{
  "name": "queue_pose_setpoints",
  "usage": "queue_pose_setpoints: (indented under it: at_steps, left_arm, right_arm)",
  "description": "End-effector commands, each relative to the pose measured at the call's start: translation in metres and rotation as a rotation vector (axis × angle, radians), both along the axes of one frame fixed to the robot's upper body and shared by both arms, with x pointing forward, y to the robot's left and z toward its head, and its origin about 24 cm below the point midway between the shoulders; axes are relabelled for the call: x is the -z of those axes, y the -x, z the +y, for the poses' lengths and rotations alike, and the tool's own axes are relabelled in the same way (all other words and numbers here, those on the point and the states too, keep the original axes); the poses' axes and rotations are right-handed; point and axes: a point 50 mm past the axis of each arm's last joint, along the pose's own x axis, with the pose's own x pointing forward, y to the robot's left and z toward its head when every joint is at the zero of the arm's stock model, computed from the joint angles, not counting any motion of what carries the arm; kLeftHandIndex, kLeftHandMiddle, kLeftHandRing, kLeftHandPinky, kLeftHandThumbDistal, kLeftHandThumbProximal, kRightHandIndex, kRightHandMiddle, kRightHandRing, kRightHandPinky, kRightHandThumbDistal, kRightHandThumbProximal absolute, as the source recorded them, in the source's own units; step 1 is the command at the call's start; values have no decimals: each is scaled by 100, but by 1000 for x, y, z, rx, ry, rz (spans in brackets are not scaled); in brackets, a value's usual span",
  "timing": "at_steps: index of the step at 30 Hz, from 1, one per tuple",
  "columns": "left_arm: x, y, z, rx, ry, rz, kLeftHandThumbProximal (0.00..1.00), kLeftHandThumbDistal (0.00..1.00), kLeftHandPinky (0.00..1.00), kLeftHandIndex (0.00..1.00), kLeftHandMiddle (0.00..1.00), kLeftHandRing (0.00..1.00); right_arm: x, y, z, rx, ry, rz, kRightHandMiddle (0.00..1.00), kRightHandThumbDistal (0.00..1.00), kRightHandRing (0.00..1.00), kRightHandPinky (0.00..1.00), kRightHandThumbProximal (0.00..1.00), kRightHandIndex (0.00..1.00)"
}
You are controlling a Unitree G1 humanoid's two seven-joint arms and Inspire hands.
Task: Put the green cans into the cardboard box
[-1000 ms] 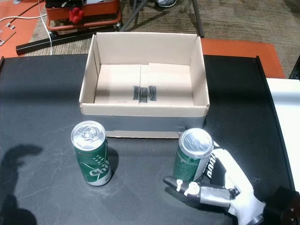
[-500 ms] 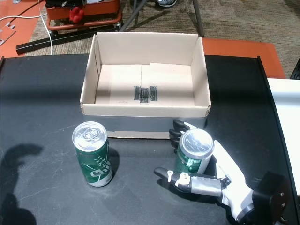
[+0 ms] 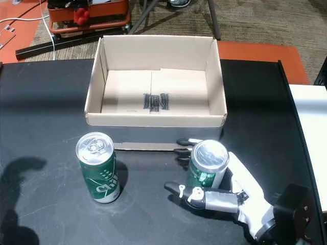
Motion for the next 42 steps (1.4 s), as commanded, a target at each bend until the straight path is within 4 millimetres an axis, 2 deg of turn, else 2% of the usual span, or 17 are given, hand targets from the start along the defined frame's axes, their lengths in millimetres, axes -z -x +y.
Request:
queue_pose_setpoints:
  at_steps: [1, 4, 6, 12, 15, 18, 21, 23, 25, 26, 27, 28, 31, 33, 37, 40, 42]
  left_arm:
    - [2, 3, 0, -9, 0, 3, 96, 55, 87, 55, 67, 88]
    - [2, 3, 0, -15, 2, 2, 96, 53, 87, 55, 67, 88]
    - [2, 3, 0, -11, 1, 4, 95, 55, 87, 55, 67, 88]
    - [2, 3, 0, -19, 7, 8, 95, 56, 86, 54, 66, 87]
    - [1, 3, 0, -30, 5, 8, 95, 59, 85, 53, 65, 87]
    - [1, 3, 0, -23, 10, 10, 94, 58, 86, 53, 66, 87]
    - [1, 2, 0, -17, 15, 9, 93, 56, 86, 53, 66, 87]
    - [2, 2, 0, -15, 19, 8, 93, 56, 86, 53, 66, 87]
    - [1, 2, 0, -18, 18, 8, 94, 57, 86, 53, 66, 87]
    - [1, 1, 0, -19, 16, 7, 94, 58, 86, 53, 66, 87]
    - [1, 2, 0, -22, 17, 8, 94, 56, 86, 53, 66, 87]
    - [2, 2, 0, -23, 17, 8, 95, 55, 86, 54, 66, 87]
    - [2, 2, 0, -31, 17, 12, 94, 57, 86, 52, 65, 87]
    - [1, 1, 0, -26, 14, 13, 94, 57, 86, 53, 65, 87]
    - [1, 1, 0, -18, 18, 14, 93, 57, 86, 53, 65, 87]
    - [3, -2, -1, 5, 20, 25, 89, 61, 85, 52, 65, 87]
    - [4, -4, -2, 4, 19, 24, 90, 59, 86, 52, 66, 88]
  right_arm:
    - [1, -1, 1, 8, -1, 13, 68, 100, 66, 65, 53, 75]
    - [1, -1, 1, 19, 2, 17, 63, 100, 61, 61, 49, 71]
    - [2, -1, 1, 29, -33, 29, 60, 100, 59, 59, 41, 70]
    - [3, -1, 0, 54, -47, 28, 46, 100, 47, 52, 40, 58]
    - [4, -1, 0, 56, -83, 45, 37, 100, 38, 44, 33, 51]
    - [4, -2, 1, 44, -129, 71, 26, 100, 30, 36, 22, 32]
    - [5, -1, 0, 37, -174, 85, 10, 100, 17, 21, 22, 12]
    - [5, -1, 0, 43, -174, 73, 4, 100, 10, 14, 20, 7]
    - [4, -1, 0, 57, -152, 53, 1, 94, 5, 8, 23, 2]
    - [4, -1, 0, 65, -138, 47, 0, 92, 5, 5, 24, 1]
    - [4, 0, 0, 73, -127, 41, 0, 81, 4, 1, 19, 1]
    - [3, 0, 0, 80, -116, 36, 0, 78, 3, 0, 22, 0]
    - [4, 0, 0, 95, -99, 27, 7, 85, 12, 0, 37, 7]
    - [4, 0, 0, 103, -93, 30, 10, 83, 17, 0, 34, 10]
    - [5, 0, 1, 114, -79, 29, 12, 77, 23, 0, 31, 13]
    - [-8, -6, 1, 94, 22, -74, 3, 81, 17, 0, 31, 2]
    - [-13, -9, 2, 89, 50, -119, 1, 89, 16, 0, 33, 0]
